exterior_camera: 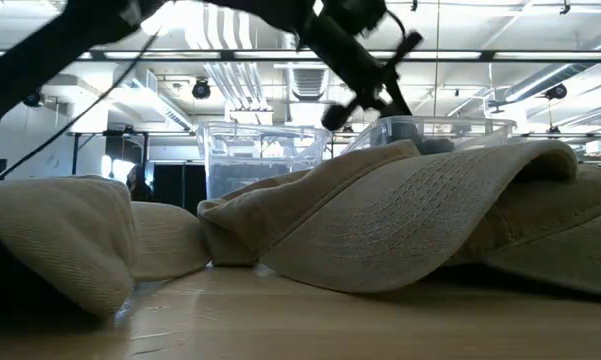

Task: Pick & Place hat
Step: Put the black cap into the right transparent bin

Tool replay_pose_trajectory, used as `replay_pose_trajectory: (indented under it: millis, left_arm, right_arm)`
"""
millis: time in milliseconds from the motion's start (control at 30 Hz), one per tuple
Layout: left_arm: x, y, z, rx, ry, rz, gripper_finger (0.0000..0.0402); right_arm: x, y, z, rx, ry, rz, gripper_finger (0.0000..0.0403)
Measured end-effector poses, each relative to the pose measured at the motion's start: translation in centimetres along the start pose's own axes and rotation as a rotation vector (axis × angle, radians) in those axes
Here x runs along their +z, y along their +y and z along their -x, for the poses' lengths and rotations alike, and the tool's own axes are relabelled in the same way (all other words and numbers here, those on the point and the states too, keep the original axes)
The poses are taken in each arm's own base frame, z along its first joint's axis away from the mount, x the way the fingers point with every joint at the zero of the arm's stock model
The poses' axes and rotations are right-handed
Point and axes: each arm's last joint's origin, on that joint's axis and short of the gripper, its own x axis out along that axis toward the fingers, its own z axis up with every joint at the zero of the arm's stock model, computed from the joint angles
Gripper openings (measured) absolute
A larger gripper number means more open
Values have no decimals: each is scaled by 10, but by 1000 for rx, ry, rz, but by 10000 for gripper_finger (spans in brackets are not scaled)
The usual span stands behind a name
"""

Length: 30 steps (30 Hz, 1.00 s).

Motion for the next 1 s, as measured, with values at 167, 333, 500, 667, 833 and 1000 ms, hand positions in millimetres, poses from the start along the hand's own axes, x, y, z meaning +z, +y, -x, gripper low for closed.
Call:
replay_pose_trajectory:
  millis: [167,333,500,667,833,1000]
  left_arm:
    - [-8,7,-24,32,70,32,15]
    - [-4,8,-21,45,46,-9,33]
    - [2,5,-4,86,-13,-133,88]
    - [7,1,25,175,-55,-203,155]
    - [14,-14,77,160,-90,-365,191]
    - [2,-40,145,76,-155,-635,195]
  right_arm:
    - [-2,-3,0,-16,16,23,164]
    - [-5,-7,0,-43,40,41,164]
    - [-7,-9,0,-59,52,53,164]
    - [-7,-9,1,-50,65,55,164]
    - [-8,-11,2,-25,128,68,164]
    - [-15,-15,2,-30,213,57,164]
